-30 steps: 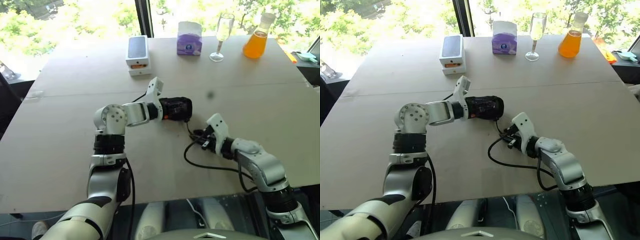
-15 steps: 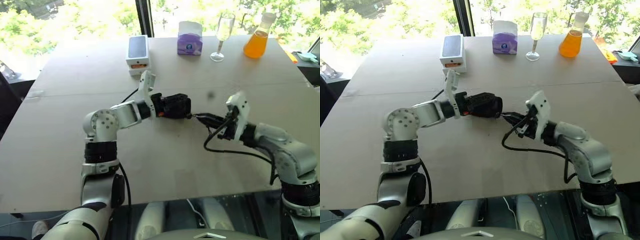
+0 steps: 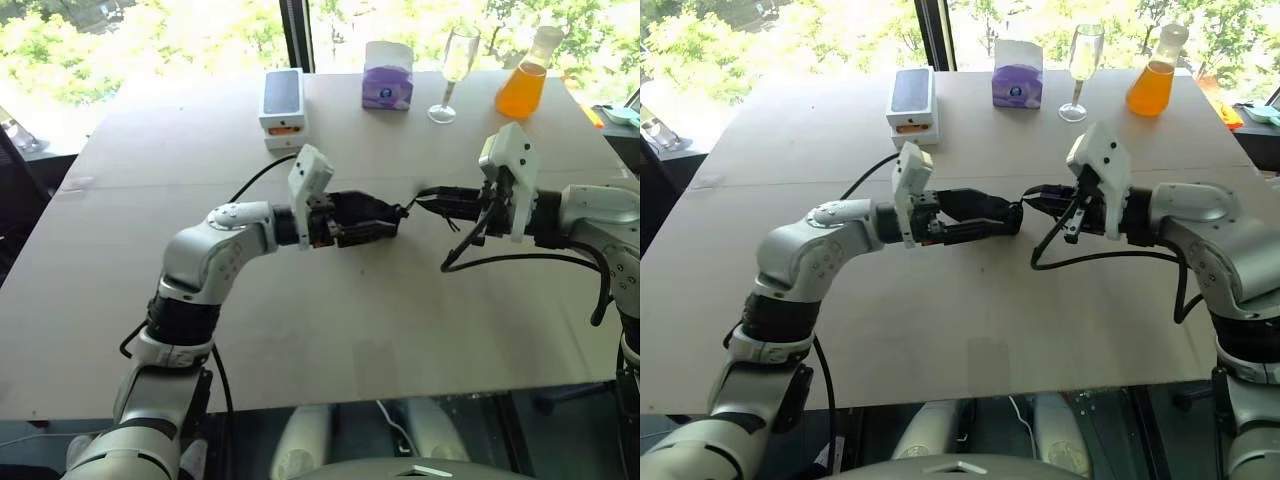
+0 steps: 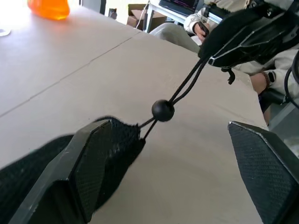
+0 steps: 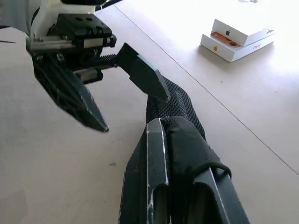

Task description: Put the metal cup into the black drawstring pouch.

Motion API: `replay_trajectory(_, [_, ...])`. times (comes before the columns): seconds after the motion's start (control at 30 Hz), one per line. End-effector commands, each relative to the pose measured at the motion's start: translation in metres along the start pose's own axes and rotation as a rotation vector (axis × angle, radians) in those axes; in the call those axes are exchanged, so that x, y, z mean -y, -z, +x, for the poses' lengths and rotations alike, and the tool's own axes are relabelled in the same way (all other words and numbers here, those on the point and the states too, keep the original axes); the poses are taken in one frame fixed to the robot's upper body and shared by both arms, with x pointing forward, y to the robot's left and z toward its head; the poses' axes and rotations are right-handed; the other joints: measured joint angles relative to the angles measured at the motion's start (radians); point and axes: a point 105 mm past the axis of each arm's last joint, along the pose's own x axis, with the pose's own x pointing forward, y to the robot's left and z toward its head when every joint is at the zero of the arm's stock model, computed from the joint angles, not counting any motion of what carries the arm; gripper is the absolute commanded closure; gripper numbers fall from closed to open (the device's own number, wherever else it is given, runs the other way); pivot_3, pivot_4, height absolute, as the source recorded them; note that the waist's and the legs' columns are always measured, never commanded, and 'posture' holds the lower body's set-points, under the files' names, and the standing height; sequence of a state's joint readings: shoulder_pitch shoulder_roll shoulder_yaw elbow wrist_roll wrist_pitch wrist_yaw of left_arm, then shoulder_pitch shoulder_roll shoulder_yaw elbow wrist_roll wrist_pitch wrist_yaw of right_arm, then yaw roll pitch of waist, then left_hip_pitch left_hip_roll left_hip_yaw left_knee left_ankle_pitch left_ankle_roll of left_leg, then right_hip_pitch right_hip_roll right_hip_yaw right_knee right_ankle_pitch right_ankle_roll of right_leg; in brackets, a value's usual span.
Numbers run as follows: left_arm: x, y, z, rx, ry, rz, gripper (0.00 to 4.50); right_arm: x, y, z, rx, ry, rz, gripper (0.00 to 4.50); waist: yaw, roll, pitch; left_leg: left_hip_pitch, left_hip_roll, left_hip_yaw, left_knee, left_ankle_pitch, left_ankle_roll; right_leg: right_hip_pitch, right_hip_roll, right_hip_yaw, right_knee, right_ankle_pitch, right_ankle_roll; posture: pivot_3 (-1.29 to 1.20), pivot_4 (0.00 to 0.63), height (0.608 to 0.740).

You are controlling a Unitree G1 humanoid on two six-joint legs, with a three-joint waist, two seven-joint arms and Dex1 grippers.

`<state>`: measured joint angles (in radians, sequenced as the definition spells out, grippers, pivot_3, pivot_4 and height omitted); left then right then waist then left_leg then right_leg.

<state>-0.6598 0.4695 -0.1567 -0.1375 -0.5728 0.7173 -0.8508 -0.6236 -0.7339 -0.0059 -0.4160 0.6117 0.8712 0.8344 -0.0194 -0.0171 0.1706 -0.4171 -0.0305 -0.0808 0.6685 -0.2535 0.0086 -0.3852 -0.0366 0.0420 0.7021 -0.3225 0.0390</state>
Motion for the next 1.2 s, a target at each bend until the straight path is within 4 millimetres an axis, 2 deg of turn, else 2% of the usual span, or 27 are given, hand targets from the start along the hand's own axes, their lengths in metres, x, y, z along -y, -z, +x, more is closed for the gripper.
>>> replay_trajectory(0.03, [0.003, -0.016, 0.007, 0.037, -0.008, 0.140, 0.33, -0.001, -0.008, -0.002, 0.002, -0.001, -0.056, 4.50, 0.000, 0.000, 0.000, 0.000, 0.000, 0.000, 0.000, 0.000, 0.000, 0.000, 0.000, 0.000, -0.001, 0.000, 0.000, 0.00, 0.150, 0.740])
replay_trajectory(0.13, [-0.002, -0.014, 0.014, 0.031, -0.015, 0.178, 0.33, 0.001, -0.007, -0.002, -0.001, 0.005, -0.051, 4.50, 0.003, 0.000, 0.000, 0.000, 0.000, 0.000, -0.001, 0.000, 0.000, 0.000, 0.000, 0.000, -0.002, 0.000, 0.000, 0.00, 0.150, 0.740])
replay_trajectory(0.17, [-0.002, -0.015, 0.015, 0.039, -0.009, 0.182, 0.60, 0.000, -0.007, -0.002, -0.001, 0.005, -0.051, 4.50, 0.005, 0.000, 0.000, 0.000, 0.000, 0.000, -0.001, 0.000, 0.000, 0.000, 0.000, 0.000, -0.002, 0.000, 0.000, 0.00, 0.150, 0.740])
replay_trajectory(0.23, [-0.001, -0.016, 0.017, 0.040, 0.011, 0.191, 1.25, 0.000, -0.007, -0.002, 0.000, 0.005, -0.051, 4.50, 0.006, 0.000, 0.000, 0.000, 0.000, 0.000, 0.000, 0.000, 0.001, 0.001, 0.000, -0.001, -0.002, 0.000, 0.000, 0.00, 0.150, 0.740])
replay_trajectory(0.47, [0.000, -0.001, 0.022, -0.011, 0.050, 0.192, 4.46, -0.001, -0.008, -0.001, 0.007, 0.007, -0.051, 4.50, 0.005, 0.000, 0.000, 0.000, 0.000, 0.000, -0.001, 0.000, 0.001, 0.001, 0.000, -0.001, -0.003, 0.000, 0.000, 0.00, 0.150, 0.740])
replay_trajectory(0.57, [0.003, 0.002, 0.023, -0.016, 0.079, 0.169, 4.46, -0.001, -0.009, -0.001, 0.012, 0.013, -0.050, 4.50, 0.005, 0.000, 0.000, 0.000, 0.000, 0.000, 0.000, 0.000, 0.001, 0.001, 0.000, -0.001, -0.003, 0.000, 0.000, 0.00, 0.150, 0.740])
replay_trajectory(0.6, [0.003, 0.002, 0.022, -0.018, 0.083, 0.167, 3.94, 0.000, -0.008, -0.002, 0.011, 0.016, -0.050, 4.50, 0.005, 0.000, 0.000, 0.000, 0.000, 0.000, 0.000, 0.000, 0.001, 0.001, 0.000, -0.001, -0.003, 0.000, 0.000, 0.00, 0.150, 0.740])
replay_trajectory(0.63, [0.002, 0.000, 0.022, -0.010, 0.081, 0.165, 3.90, 0.000, -0.008, -0.002, 0.010, 0.019, -0.050, 4.50, 0.004, 0.000, 0.000, -0.001, 0.000, 0.000, -0.001, 0.000, 0.001, 0.001, 0.000, -0.001, -0.003, 0.000, 0.000, 0.00, 0.150, 0.740])
replay_trajectory(0.7, [0.000, -0.003, 0.022, 0.003, 0.070, 0.163, 3.15, 0.000, -0.007, -0.003, 0.008, 0.023, -0.050, 4.50, 0.005, 0.000, 0.000, 0.000, 0.000, 0.000, -0.001, 0.000, 0.001, 0.001, 0.001, -0.001, -0.003, 0.000, 0.000, 0.00, 0.150, 0.740])
replay_trajectory(0.73, [-0.002, -0.005, 0.022, 0.011, 0.058, 0.164, 2.40, 0.001, -0.007, -0.003, 0.007, 0.025, -0.050, 4.50, 0.005, 0.000, 0.000, 0.000, 0.000, 0.000, 0.000, 0.000, 0.001, 0.001, 0.001, -0.001, -0.003, 0.000, 0.000, 0.00, 0.150, 0.740])
replay_trajectory(0.77, [-0.003, -0.006, 0.023, 0.014, 0.056, 0.163, 2.31, 0.001, -0.007, -0.003, 0.006, 0.026, -0.051, 4.50, 0.005, 0.000, 0.000, 0.000, 0.000, 0.000, 0.000, 0.000, 0.001, 0.001, 0.001, -0.002, -0.003, 0.000, 0.000, 0.00, 0.150, 0.740])
replay_trajectory(0.8, [-0.003, -0.006, 0.023, 0.010, 0.060, 0.177, 1.91, 0.001, -0.007, -0.003, 0.004, 0.027, -0.052, 4.50, 0.005, 0.000, 0.000, 0.000, 0.000, 0.000, 0.000, 0.000, 0.001, 0.001, 0.001, -0.001, -0.003, 0.000, 0.000, 0.00, 0.150, 0.740])
replay_trajectory(1.17, [0.001, -0.002, 0.035, -0.001, 0.096, 0.228, 1.91, 0.001, -0.006, -0.001, 0.003, 0.025, -0.055, 4.50, 0.005, 0.000, 0.000, 0.000, 0.000, 0.000, 0.000, 0.000, 0.001, 0.001, 0.001, -0.002, -0.003, 0.000, 0.000, 0.00, 0.150, 0.740])
replay_trajectory(1.2, [0.001, -0.002, 0.036, 0.002, 0.099, 0.226, 2.41, 0.000, -0.006, -0.001, 0.002, 0.025, -0.055, 4.50, 0.005, 0.000, 0.000, 0.000, 0.000, 0.000, 0.000, 0.000, 0.001, 0.001, 0.001, -0.002, -0.003, 0.000, 0.000, 0.00, 0.150, 0.740])
